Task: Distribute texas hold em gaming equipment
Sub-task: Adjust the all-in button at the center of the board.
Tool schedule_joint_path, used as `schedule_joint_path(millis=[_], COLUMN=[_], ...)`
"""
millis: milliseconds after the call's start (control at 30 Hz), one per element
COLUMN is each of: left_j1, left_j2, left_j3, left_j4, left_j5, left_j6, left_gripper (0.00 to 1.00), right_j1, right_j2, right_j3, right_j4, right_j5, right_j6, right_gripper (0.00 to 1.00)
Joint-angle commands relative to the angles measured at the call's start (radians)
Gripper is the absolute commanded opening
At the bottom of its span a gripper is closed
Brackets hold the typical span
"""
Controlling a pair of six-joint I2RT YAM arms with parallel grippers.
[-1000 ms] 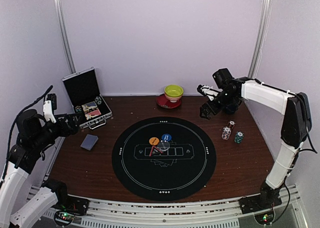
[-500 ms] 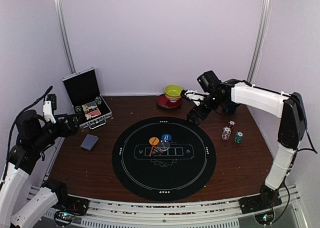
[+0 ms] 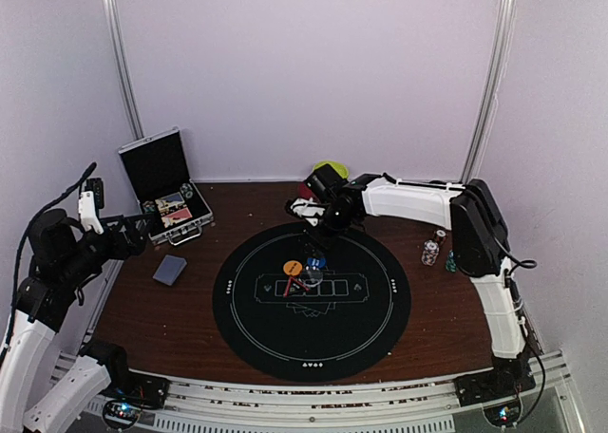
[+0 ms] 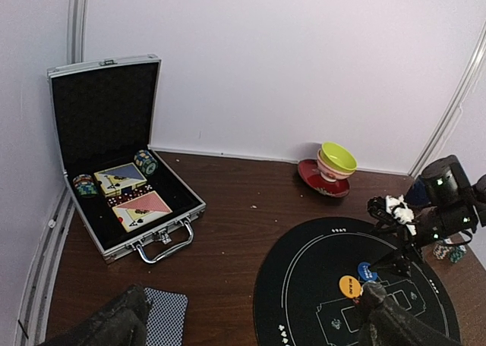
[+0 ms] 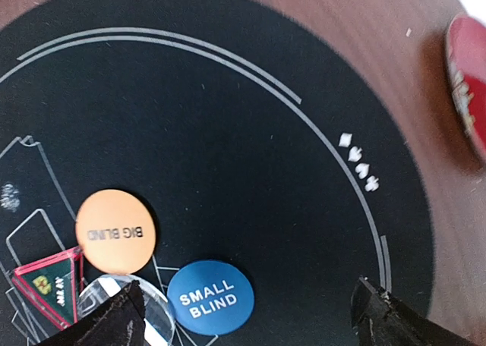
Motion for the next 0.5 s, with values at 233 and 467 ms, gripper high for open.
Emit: schedule_joint_path(millis=[233, 467], left_j1=[0.014, 0.013], left_j2=[-0.007, -0.020], left_j3=[-0.010, -0.011], left_j4=[0.053, 0.053], left_j5=[0.013, 0.007], left_j6=[0.014, 0.014], left_gripper=[0.98, 0.98], right_j1=[0.039, 0.054], right_j2=[0.022, 0.024], right_j3=[0.008, -0.021], right_j4=[-0.060, -0.072], right_j5=[-0.013, 0.017], right_j6=[0.094, 0.104], right_gripper=[1.00, 1.00])
